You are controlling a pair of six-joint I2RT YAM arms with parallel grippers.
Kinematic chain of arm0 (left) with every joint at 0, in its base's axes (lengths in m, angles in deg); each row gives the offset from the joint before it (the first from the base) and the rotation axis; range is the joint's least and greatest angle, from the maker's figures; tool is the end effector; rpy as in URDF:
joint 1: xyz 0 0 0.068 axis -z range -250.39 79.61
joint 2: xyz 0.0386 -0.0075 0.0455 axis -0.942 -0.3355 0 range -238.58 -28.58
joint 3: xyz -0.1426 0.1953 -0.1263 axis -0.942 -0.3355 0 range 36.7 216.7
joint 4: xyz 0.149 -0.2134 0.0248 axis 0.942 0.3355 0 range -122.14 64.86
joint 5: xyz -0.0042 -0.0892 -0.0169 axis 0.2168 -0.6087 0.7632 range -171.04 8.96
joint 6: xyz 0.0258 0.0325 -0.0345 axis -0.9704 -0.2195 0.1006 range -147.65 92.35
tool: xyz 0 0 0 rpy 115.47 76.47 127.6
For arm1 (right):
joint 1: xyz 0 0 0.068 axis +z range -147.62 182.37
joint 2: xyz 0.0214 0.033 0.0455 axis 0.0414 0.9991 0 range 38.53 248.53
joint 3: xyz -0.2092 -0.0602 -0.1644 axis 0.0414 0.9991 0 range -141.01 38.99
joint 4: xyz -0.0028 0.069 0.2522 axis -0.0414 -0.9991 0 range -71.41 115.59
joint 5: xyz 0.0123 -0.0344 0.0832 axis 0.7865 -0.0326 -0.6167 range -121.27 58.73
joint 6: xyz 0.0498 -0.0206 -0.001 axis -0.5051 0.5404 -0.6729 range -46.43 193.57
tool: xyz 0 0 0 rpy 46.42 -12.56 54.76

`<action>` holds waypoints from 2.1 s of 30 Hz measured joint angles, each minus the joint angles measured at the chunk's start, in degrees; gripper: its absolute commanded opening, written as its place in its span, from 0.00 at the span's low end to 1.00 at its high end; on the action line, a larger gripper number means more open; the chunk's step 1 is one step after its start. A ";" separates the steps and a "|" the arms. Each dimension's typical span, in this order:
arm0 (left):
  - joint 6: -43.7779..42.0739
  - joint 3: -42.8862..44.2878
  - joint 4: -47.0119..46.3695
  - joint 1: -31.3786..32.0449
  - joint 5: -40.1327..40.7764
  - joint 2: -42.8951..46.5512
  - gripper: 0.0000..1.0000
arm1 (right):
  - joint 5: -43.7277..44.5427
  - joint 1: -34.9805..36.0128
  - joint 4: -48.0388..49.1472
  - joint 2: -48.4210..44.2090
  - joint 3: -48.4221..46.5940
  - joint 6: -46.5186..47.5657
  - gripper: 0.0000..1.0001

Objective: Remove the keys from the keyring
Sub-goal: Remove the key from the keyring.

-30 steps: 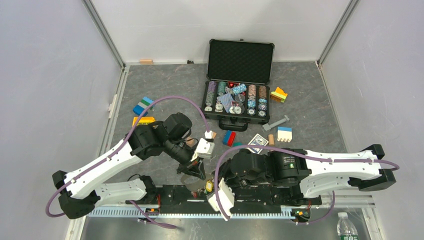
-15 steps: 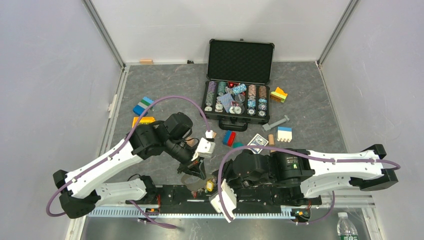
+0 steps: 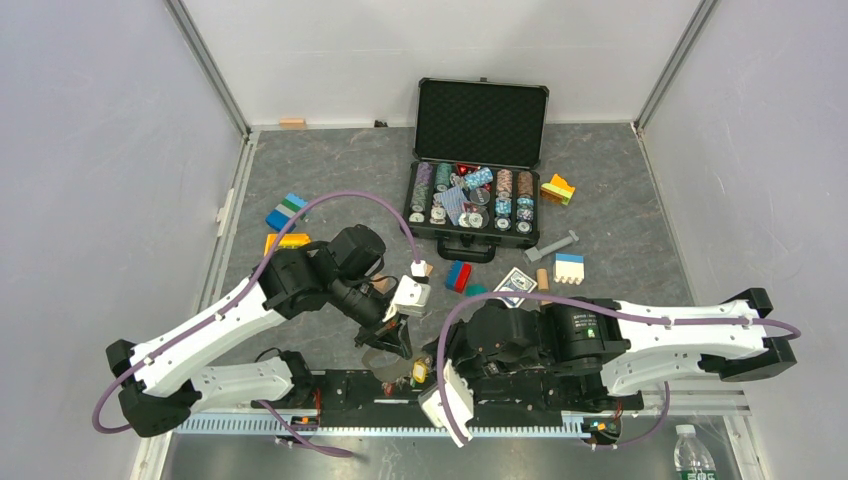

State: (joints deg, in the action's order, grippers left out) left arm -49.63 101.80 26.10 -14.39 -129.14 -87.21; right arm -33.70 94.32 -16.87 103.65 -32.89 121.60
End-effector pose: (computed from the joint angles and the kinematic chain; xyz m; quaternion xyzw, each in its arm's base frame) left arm 0.0785 -0.1639 0.3493 0.6466 0.5867 -0.4557 0.1734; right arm -0.0094 0.2340 0.3776 -0.8392 0.2953 0.1881 0.4161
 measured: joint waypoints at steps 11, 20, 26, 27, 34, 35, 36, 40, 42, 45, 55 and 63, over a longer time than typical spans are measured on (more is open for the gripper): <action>0.02 0.00 -0.02 0.00 0.00 0.00 0.03 | -1.68 0.66 0.02 0.20 -0.02 0.04 0.28; 0.00 0.00 -0.02 0.00 0.00 0.00 0.03 | -1.40 0.72 0.07 0.59 -0.02 0.28 0.17; 0.00 0.00 -0.02 0.00 0.00 0.00 0.03 | 1.05 0.94 0.07 0.59 -0.02 0.44 0.04; 0.02 0.00 -0.02 0.00 0.00 0.00 0.02 | 1.46 0.98 0.11 0.55 -0.02 0.59 0.00; -0.04 0.00 -0.98 -0.02 -0.46 0.39 0.06 | 2.91 1.07 4.50 -3.80 4.00 1.33 0.00; -0.09 0.00 -1.40 -0.02 -0.68 0.57 0.11 | 2.89 1.07 5.55 -4.70 4.85 1.33 0.00; -0.22 0.00 -1.66 -0.02 -0.83 0.74 0.14 | 2.73 1.07 6.78 -5.73 5.84 1.33 0.00; -0.46 -0.07 -2.60 -0.02 -1.07 2.45 0.29 | 2.23 1.07 11.58 -7.58 7.10 0.96 0.00; -0.39 -0.90 -4.96 -0.02 -1.03 4.63 0.42 | 1.79 1.07 14.19 -8.26 7.54 0.17 0.00; 0.07 -2.86 -8.96 -0.02 -0.46 9.31 0.53 | 0.92 1.07 19.08 -10.54 10.08 -1.40 0.00; 5.73 -10.08 -21.88 0.00 7.85 24.24 0.75 | 2.45 1.09 34.32 -17.70 17.94 -9.66 0.00; 14.95 -15.50 -34.93 -0.02 15.19 34.05 0.75 | 10.14 1.09 48.17 -18.14 23.04 -19.78 0.00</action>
State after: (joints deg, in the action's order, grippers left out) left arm -34.68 86.30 -8.82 -14.41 -113.95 -53.16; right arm -23.56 95.41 31.30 85.51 -9.85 101.82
